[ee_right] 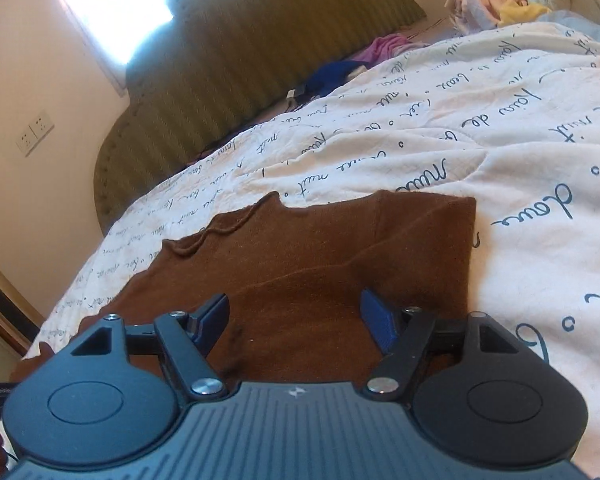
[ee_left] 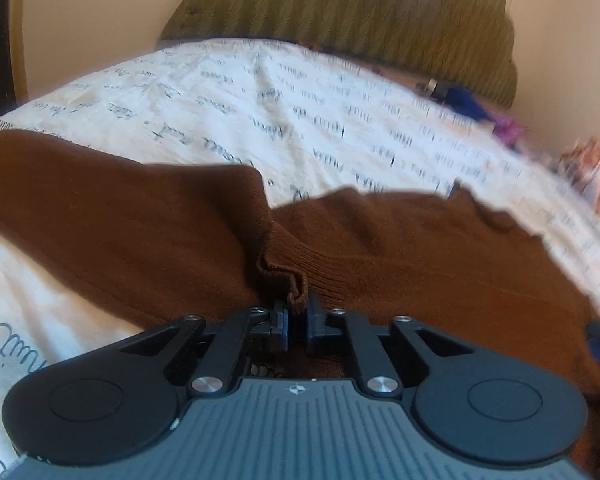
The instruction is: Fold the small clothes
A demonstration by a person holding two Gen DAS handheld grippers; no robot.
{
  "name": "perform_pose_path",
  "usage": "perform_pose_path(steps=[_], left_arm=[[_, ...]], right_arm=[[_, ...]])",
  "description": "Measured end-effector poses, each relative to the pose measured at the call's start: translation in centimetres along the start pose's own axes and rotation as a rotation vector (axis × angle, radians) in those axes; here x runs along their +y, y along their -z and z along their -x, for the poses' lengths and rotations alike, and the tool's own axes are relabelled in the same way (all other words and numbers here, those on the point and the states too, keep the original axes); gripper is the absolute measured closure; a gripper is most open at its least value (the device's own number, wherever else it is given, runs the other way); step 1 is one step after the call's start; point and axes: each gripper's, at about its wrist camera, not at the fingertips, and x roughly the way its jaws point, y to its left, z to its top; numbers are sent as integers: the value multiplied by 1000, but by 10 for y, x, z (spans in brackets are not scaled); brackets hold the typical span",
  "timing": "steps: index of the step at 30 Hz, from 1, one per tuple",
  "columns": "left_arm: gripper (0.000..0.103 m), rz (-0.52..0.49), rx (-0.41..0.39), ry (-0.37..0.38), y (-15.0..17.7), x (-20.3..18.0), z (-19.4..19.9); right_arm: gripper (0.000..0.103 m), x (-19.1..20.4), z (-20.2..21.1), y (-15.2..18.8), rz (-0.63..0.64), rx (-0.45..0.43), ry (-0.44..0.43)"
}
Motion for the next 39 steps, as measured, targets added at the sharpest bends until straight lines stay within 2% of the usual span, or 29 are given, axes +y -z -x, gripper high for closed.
perform_pose_path(steps=[1, 2, 4, 6, 11, 13, 14, 15, 16, 18, 20, 21, 22, 23, 27, 30, 32, 35, 37, 39], left_arm=[[82, 45, -36, 28, 0, 13, 11], [77, 95, -72, 43, -1, 27, 23], [27, 215, -156, 40, -4, 64, 47], [17, 362, -242, -10, -10, 110, 64], [25, 723, -304, -121, -35, 236, 73], [30, 839, -296, -130, -44, 276, 67], [34, 874, -289, -128, -46, 290, 62], [43, 895, -276, -124, -49, 300, 57], [52, 905, -257, -125, -52, 306, 49], [63, 906, -241, -136, -57, 308, 38], [69, 868, -234, -161, -65, 306, 29], [79, 844, -228, -186, -70, 303, 25], [94, 827, -215, -216, -71, 301, 21], [100, 815, -202, -237, -72, 299, 17], [101, 716, -211, -331, -81, 278, 25], [102, 548, -278, -352, -96, 226, 40], [102, 404, -326, -297, -103, 169, 50], [102, 142, -373, -168, -95, 59, 58], [102, -31, -367, -50, -71, -16, 60], [101, -190, -325, 73, -33, -87, 56]], right_arm=[[31, 3, -1, 0, 12, 0, 7], [31, 4, 0, 1, 19, -2, 10], [31, 3, -2, -1, 17, -4, 9], [31, 2, -2, -1, 6, -7, 0], [31, -3, -2, -2, -24, -14, -21], [31, -3, -2, -1, -22, -14, -19], [31, -3, -2, -1, -23, -15, -19], [31, -3, -2, -1, -23, -15, -19], [31, -3, -2, -1, -23, -15, -19], [31, -3, -2, -2, -19, -14, -16], [31, -4, -2, -2, -20, -15, -17], [31, -5, -1, -1, -26, -17, -20], [31, -6, -1, -2, -33, -19, -24], [31, -6, -1, -1, -39, -20, -27], [31, -6, -1, -1, -47, -22, -34], [31, -7, -2, -2, -52, -23, -38], [31, -8, -2, -2, -60, -25, -44], [31, -11, -2, -2, -81, -28, -59], [31, -13, -1, -2, -94, -30, -68], [31, -15, -1, -2, -105, -32, -76]])
